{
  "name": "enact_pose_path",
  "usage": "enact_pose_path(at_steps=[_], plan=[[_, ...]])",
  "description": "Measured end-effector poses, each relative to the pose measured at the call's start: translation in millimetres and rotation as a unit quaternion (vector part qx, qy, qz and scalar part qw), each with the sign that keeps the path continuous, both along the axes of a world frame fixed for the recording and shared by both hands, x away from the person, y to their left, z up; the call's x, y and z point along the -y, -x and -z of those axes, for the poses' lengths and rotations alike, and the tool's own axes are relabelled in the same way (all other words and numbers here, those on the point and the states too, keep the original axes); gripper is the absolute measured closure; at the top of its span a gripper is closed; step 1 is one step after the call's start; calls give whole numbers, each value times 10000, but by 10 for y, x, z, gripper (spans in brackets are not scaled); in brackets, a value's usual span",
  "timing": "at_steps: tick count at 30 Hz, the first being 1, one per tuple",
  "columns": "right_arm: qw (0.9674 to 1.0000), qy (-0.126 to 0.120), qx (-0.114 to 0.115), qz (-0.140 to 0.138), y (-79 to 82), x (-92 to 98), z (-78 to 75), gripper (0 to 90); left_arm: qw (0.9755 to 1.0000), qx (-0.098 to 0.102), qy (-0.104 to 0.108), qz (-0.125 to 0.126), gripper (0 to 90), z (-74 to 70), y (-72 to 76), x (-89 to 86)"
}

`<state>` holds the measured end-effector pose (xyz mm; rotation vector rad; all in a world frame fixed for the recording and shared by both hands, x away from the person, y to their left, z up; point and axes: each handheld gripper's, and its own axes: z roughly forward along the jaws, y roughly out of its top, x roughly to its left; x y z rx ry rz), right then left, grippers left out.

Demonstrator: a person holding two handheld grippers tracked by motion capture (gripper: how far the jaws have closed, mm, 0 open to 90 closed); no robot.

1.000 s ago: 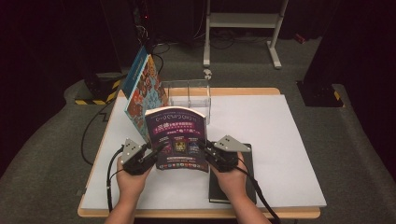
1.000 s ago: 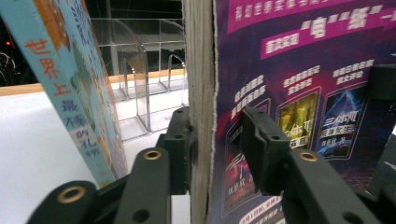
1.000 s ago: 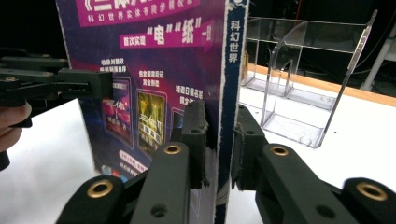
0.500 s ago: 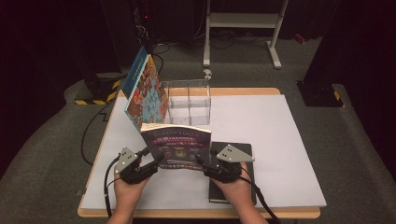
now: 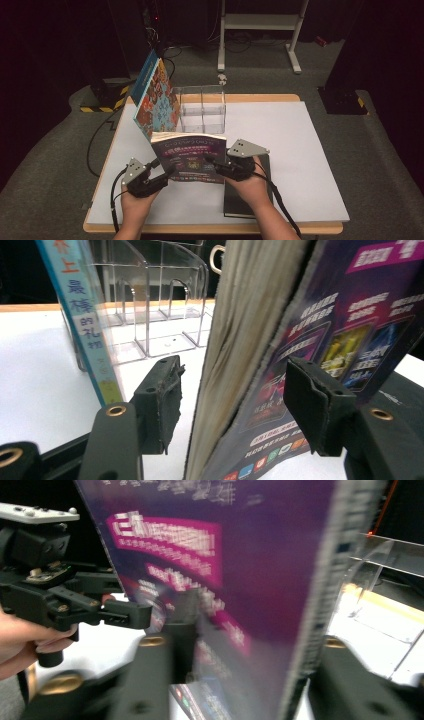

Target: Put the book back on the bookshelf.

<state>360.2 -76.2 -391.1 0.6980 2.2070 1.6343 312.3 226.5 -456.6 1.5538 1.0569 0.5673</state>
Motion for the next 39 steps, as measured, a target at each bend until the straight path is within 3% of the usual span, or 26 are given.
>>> enact_pose_path(at_steps=[2,7,11,15,16,23,30,36,39], plan=[[9998,86,162,57,17,-18,-5,831,10000,-47,6,-51,404,-4,-1,-19],[9973,219,465,519,35,-60,21,840,9998,-130,44,-116,406,21,-16,-55],[9939,11,533,963,8,24,48,839,9999,-118,29,-111,408,20,-11,-62],[9859,35,797,1472,55,36,87,838,9999,-126,10,-93,409,21,-10,-51],[9854,-38,782,1514,59,53,108,837,9999,-119,21,-91,409,21,-9,-48],[9877,-24,737,1376,80,41,104,821,9999,-120,3,-23,407,22,-5,-29],[9912,-61,574,1194,116,61,160,718,9997,-103,55,228,400,19,-8,3],[9932,-91,264,1133,183,130,275,741,9983,-33,102,582,384,-19,26,129],[9923,-103,224,1212,220,132,299,826,9970,62,178,746,360,-100,39,240]])
